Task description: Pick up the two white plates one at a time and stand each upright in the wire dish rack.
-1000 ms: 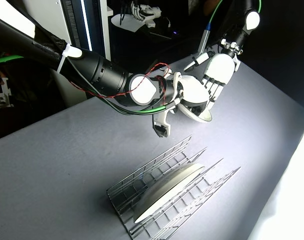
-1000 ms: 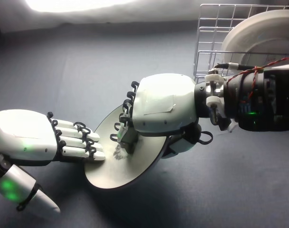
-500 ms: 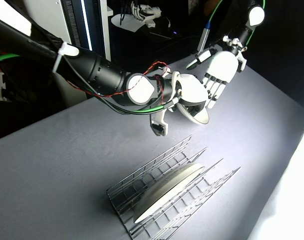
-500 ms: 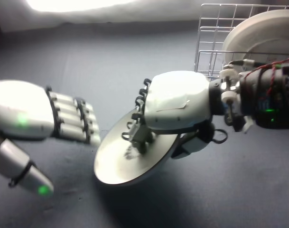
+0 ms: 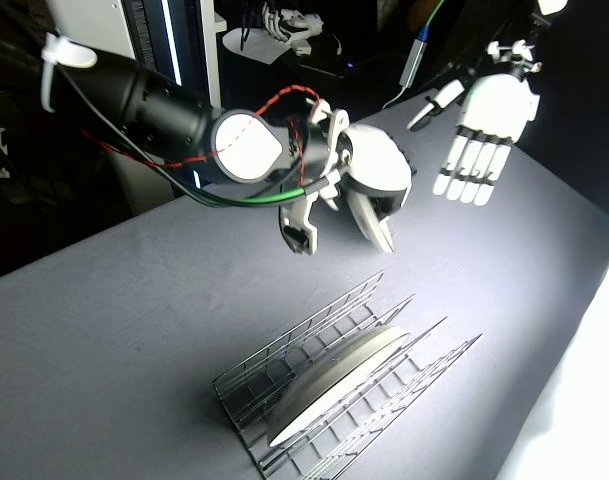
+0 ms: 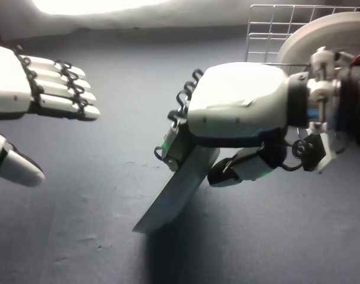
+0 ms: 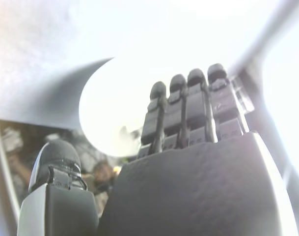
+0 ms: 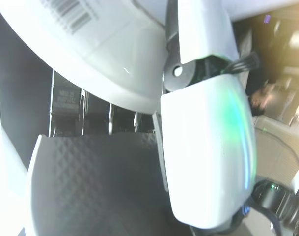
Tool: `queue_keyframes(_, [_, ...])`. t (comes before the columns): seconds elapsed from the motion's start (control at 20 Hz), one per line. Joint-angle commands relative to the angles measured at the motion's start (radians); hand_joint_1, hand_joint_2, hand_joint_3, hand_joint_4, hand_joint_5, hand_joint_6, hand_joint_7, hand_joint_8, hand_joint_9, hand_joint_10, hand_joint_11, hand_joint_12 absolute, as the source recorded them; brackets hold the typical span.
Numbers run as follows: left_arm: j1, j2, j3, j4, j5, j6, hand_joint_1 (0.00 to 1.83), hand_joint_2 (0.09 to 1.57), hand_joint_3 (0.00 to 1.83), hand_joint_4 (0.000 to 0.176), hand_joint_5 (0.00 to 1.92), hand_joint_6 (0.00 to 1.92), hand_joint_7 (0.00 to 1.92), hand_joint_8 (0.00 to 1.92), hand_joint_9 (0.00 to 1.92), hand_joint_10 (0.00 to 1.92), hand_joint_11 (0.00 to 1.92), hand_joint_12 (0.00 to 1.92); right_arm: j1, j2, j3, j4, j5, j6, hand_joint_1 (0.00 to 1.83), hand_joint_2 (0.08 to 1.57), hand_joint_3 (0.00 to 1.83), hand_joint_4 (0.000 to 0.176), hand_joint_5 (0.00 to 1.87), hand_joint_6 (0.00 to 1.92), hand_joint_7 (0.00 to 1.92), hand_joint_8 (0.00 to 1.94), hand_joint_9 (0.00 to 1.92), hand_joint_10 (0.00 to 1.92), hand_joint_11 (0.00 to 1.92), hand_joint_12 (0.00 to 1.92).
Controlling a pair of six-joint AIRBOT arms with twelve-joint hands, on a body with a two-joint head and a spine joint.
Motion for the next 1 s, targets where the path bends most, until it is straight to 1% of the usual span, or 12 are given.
queue_keyframes(0.0, [-0.020, 0.017, 0.005, -0.052, -0.032, -0.005, 0.00, 1.07, 0.00, 0.000, 0.12, 0.00, 0.08, 0.00, 0.03, 0.00, 0.00, 0.00, 0.021, 0.017, -0.013, 0.053, 0.104, 0.003, 1.39, 1.06, 0.00, 0.000, 0.97, 0.91, 1.08, 0.78, 1.11, 0.90, 0.94, 0.92])
queue_keyframes(0.05, [-0.028, 0.022, 0.004, -0.036, -0.035, -0.009, 0.00, 1.07, 0.00, 0.000, 0.12, 0.00, 0.08, 0.00, 0.04, 0.00, 0.00, 0.00, 0.023, 0.028, -0.022, 0.073, 0.112, 0.006, 1.39, 1.06, 0.00, 0.000, 1.00, 0.87, 1.09, 0.76, 1.10, 0.93, 0.94, 0.92])
queue_keyframes(0.1, [-0.034, 0.028, 0.004, -0.022, -0.037, -0.014, 0.00, 1.07, 0.00, 0.000, 0.12, 0.00, 0.08, 0.00, 0.04, 0.00, 0.00, 0.00, 0.027, 0.040, -0.030, 0.092, 0.123, 0.007, 1.39, 1.06, 0.00, 0.000, 1.00, 0.87, 1.09, 0.76, 1.10, 0.93, 0.94, 0.92])
queue_keyframes(0.15, [-0.038, 0.032, 0.005, -0.017, -0.042, -0.020, 0.00, 1.07, 0.00, 0.000, 0.12, 0.00, 0.08, 0.00, 0.04, 0.00, 0.01, 0.00, 0.034, 0.052, -0.039, 0.101, 0.123, 0.007, 1.39, 1.06, 0.00, 0.000, 0.99, 0.88, 1.08, 0.75, 1.12, 0.92, 0.94, 0.92])
queue_keyframes(0.25, [-0.047, 0.035, 0.018, 0.002, -0.048, -0.045, 0.00, 1.07, 0.00, 0.000, 0.13, 0.00, 0.09, 0.00, 0.04, 0.00, 0.01, 0.00, 0.044, 0.084, -0.067, 0.170, 0.123, 0.008, 1.39, 1.06, 0.00, 0.000, 0.98, 0.90, 1.06, 0.79, 1.11, 0.92, 0.94, 0.92])
queue_keyframes(0.35, [-0.047, 0.038, 0.027, 0.004, -0.053, -0.052, 0.00, 1.06, 0.00, 0.000, 0.12, 0.00, 0.08, 0.00, 0.04, 0.00, 0.00, 0.00, 0.045, 0.105, -0.085, 0.207, 0.124, 0.008, 1.39, 1.07, 0.00, 0.000, 0.95, 0.95, 1.04, 0.81, 1.09, 0.95, 0.93, 0.90])
queue_keyframes(0.45, [-0.041, 0.038, 0.034, 0.009, -0.057, -0.053, 0.00, 1.06, 0.00, 0.000, 0.13, 0.01, 0.10, 0.01, 0.05, 0.01, 0.01, 0.00, 0.046, 0.121, -0.100, 0.259, 0.127, 0.008, 1.39, 1.07, 0.00, 0.000, 0.96, 0.93, 1.06, 0.80, 1.10, 0.93, 0.94, 0.88])
queue_keyframes(0.55, [-0.036, 0.033, 0.046, 0.009, -0.057, -0.054, 0.00, 1.07, 0.00, 0.000, 0.14, 0.01, 0.10, 0.01, 0.05, 0.01, 0.01, 0.00, 0.053, 0.137, -0.113, 0.345, 0.128, 0.011, 1.39, 1.07, 0.00, 0.000, 0.96, 0.94, 1.03, 0.85, 1.10, 0.92, 0.95, 0.87])
queue_keyframes(0.7, [-0.035, 0.024, 0.057, 0.009, -0.057, -0.059, 0.00, 1.07, 0.00, 0.000, 0.14, 0.01, 0.10, 0.01, 0.06, 0.01, 0.02, 0.01, 0.062, 0.159, -0.131, 0.469, 0.138, 0.014, 1.39, 1.06, 0.00, 0.000, 0.98, 0.92, 1.06, 0.79, 1.12, 0.89, 0.97, 0.85])
queue_keyframes(0.85, [-0.023, 0.023, 0.060, 0.009, -0.057, -0.059, 0.00, 1.07, 0.00, 0.000, 0.15, 0.01, 0.11, 0.01, 0.07, 0.01, 0.03, 0.02, 0.071, 0.184, -0.154, 0.606, 0.154, 0.017, 1.39, 1.07, 0.00, 0.000, 0.97, 0.93, 1.05, 0.81, 1.11, 0.91, 0.96, 0.85])
queue_keyframes(0.95, [-0.015, 0.023, 0.063, 0.014, -0.057, -0.059, 0.00, 1.07, 0.00, 0.000, 0.13, 0.00, 0.09, 0.00, 0.05, 0.00, 0.01, 0.01, 0.080, 0.204, -0.165, 0.710, 0.157, 0.020, 1.39, 1.07, 0.00, 0.000, 0.96, 0.94, 1.04, 0.84, 1.10, 0.92, 0.95, 0.87])
